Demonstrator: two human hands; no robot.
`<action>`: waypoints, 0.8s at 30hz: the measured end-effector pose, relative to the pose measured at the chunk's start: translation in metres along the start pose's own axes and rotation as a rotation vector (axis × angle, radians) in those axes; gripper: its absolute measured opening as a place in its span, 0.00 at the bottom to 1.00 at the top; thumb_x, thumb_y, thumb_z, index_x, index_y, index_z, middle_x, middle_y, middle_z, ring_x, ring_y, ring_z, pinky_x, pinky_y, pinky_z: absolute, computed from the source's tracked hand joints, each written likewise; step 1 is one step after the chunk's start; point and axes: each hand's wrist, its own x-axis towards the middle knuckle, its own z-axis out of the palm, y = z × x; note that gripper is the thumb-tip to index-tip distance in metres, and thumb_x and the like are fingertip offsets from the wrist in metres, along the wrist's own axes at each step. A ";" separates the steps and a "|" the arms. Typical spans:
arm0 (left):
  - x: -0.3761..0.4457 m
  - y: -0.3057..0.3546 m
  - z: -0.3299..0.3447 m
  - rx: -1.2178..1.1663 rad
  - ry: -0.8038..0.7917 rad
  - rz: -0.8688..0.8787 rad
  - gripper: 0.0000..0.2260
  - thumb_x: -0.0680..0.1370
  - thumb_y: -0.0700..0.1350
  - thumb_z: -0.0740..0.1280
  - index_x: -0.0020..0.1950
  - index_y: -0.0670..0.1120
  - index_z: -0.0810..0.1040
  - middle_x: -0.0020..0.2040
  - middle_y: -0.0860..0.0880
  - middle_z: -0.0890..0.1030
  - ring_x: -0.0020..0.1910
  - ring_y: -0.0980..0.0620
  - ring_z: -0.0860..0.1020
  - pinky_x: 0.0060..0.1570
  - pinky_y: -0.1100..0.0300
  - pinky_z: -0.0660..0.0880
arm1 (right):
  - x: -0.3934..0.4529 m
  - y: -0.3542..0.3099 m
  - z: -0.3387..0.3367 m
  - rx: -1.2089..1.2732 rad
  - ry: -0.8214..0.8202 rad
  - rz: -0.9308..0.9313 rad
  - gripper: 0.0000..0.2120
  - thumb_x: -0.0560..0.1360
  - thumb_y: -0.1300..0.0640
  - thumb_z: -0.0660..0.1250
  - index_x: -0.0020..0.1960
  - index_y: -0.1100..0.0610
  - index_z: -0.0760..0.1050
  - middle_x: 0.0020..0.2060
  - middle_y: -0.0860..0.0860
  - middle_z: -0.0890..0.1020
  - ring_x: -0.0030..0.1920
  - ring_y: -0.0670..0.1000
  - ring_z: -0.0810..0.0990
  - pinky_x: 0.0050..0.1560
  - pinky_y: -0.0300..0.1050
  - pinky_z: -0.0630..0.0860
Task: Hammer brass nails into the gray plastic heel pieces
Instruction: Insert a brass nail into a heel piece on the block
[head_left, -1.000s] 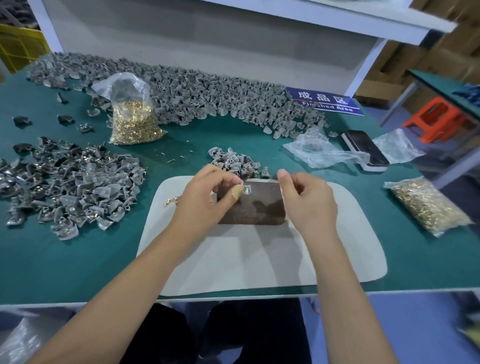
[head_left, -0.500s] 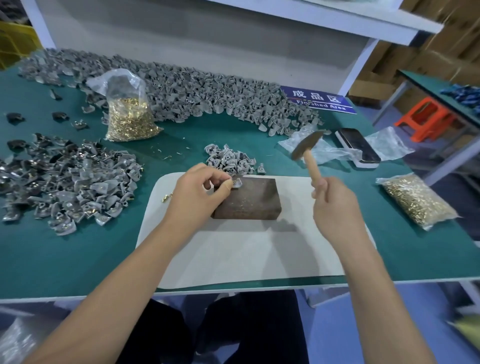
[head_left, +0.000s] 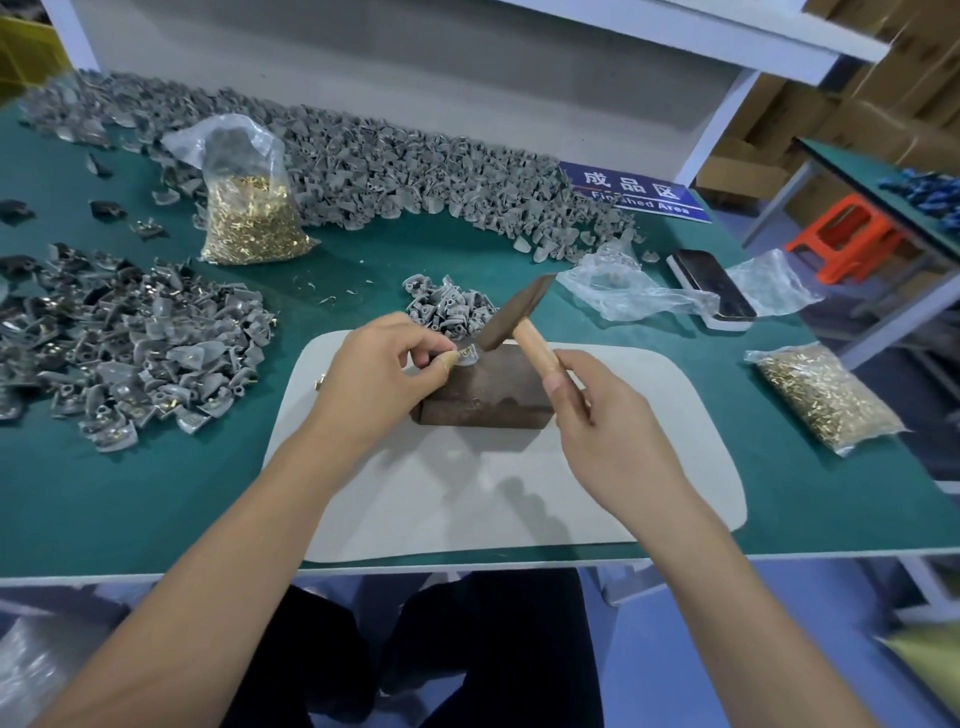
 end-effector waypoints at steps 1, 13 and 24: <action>0.000 0.000 0.000 0.006 0.001 0.002 0.04 0.74 0.42 0.76 0.45 0.52 0.87 0.35 0.54 0.74 0.37 0.58 0.72 0.38 0.60 0.69 | 0.000 -0.004 -0.001 -0.006 0.010 -0.011 0.10 0.85 0.46 0.55 0.63 0.41 0.73 0.36 0.44 0.78 0.39 0.51 0.76 0.42 0.57 0.76; 0.001 -0.004 0.000 0.027 -0.029 0.046 0.03 0.76 0.44 0.76 0.47 0.51 0.87 0.36 0.54 0.75 0.38 0.54 0.73 0.38 0.60 0.69 | 0.001 -0.021 0.000 -0.108 -0.032 -0.024 0.16 0.86 0.48 0.53 0.71 0.42 0.70 0.41 0.51 0.80 0.42 0.61 0.77 0.44 0.59 0.76; 0.001 -0.005 0.000 -0.020 -0.004 0.055 0.03 0.75 0.42 0.77 0.46 0.50 0.88 0.34 0.53 0.75 0.37 0.57 0.72 0.39 0.62 0.68 | -0.004 -0.014 0.010 -0.032 0.041 -0.020 0.13 0.86 0.48 0.54 0.67 0.46 0.72 0.35 0.45 0.75 0.38 0.57 0.74 0.38 0.56 0.72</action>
